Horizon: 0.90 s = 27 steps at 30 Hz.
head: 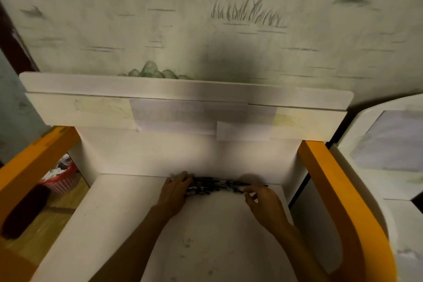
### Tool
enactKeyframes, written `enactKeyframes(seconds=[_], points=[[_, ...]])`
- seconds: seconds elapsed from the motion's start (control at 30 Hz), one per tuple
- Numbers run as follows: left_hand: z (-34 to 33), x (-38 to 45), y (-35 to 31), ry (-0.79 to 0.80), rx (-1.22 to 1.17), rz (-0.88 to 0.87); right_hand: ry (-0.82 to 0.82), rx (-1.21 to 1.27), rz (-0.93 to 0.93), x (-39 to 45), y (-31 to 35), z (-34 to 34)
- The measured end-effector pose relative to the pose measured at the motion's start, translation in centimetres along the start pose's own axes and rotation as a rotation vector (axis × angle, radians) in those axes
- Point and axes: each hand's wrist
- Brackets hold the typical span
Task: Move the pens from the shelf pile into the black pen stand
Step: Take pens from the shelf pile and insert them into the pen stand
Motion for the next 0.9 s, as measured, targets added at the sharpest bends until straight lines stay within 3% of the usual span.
enactKeyframes(seconds=[0.3,0.57,0.9], points=[[0.1,-0.4,0.0,-0.026,0.002,-0.09,-0.011,0.011,-0.006,-0.1,-0.1,0.0],[0.1,-0.9,-0.6,-0.003,0.005,-0.017,-0.013,0.032,-0.018,-0.4,-0.4,0.2],[1.9,-0.2,-1.1,0.169,0.101,-0.132,-0.026,0.045,0.016,-0.4,0.2,-0.7]])
Point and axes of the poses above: each hand's wrist, its own x-axis towards the middle knuckle, its own z-axis out of the back of the hand, y = z × x, and after that the axes turned 11 degrees about -y, right-handed
